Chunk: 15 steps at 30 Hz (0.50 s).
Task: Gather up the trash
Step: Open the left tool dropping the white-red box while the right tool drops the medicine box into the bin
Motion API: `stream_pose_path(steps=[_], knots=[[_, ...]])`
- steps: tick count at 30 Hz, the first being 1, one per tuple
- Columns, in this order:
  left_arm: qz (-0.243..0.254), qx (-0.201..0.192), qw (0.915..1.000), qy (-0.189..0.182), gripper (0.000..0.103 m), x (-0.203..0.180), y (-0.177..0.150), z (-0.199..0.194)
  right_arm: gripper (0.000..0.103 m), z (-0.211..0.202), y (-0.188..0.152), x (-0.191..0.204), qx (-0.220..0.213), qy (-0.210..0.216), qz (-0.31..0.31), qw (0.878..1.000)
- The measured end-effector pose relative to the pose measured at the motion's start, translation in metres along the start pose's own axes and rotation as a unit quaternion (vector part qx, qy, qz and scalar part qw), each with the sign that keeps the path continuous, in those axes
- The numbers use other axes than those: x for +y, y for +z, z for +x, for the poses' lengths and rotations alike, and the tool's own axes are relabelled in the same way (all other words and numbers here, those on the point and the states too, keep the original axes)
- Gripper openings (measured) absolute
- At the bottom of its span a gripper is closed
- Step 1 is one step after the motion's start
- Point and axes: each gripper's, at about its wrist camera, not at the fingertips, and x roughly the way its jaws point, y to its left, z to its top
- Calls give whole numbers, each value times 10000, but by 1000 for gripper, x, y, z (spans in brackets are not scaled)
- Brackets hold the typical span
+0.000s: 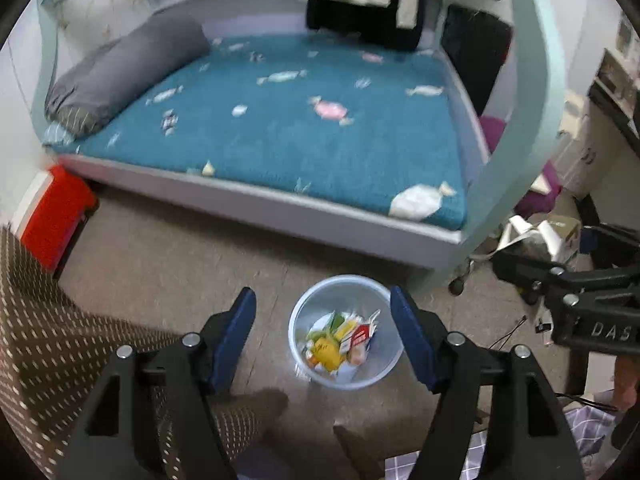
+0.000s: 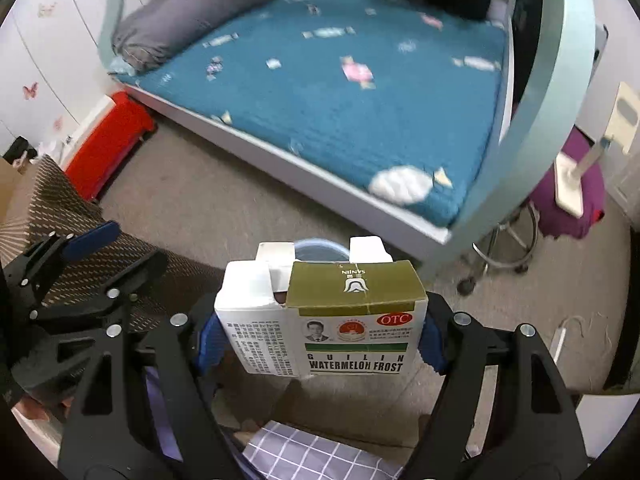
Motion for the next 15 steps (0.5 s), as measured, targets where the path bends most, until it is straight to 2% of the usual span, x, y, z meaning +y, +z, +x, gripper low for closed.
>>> stream_pose_path(steps=[4,6,9,11,15], knots=[[-368,129,9992,47,71,19,-17,6,77,28,3,15,319,108,66,9994],[-618,210,9978,63,73,36,-24,5,86,34,5,26,365,85,85,9993],[-766,190,9967,200,74,49,-34,-8,89,35,4,27,402,195,29,9990],[-813,143,9962,291,80,55,-34,-13,90,33,2,28,400,357,52,9985],[-943,104,9952,242,81,59,-37,-22,90,20,-5,33,257,218,-81,9994]])
